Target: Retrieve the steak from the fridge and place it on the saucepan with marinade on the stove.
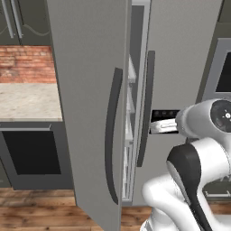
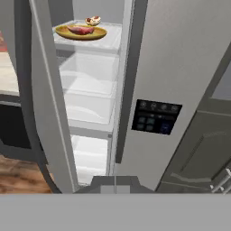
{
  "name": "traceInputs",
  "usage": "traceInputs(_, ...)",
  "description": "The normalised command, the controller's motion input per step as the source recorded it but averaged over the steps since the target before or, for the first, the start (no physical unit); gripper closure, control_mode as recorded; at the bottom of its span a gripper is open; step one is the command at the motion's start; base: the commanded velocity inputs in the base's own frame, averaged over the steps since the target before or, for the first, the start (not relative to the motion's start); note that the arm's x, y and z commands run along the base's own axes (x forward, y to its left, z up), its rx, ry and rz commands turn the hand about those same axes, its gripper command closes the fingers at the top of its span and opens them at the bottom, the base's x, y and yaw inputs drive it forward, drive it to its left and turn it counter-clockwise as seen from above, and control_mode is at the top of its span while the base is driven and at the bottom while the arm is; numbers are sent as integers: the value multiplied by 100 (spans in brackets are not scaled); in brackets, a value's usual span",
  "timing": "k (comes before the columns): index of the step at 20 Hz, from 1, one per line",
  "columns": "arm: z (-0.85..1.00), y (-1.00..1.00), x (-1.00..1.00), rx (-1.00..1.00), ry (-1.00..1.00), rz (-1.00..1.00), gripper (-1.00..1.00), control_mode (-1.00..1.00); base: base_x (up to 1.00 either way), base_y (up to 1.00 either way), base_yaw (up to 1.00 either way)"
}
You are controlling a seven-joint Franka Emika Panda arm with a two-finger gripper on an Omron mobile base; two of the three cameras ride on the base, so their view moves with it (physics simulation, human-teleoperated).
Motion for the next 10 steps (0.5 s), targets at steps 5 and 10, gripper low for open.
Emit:
traceInputs(5,-6,-52,11,4,0,31,100,-100,0,0,0)
traceInputs(10,-4,-23,0,2,0,9,100,-100,0,0,0)
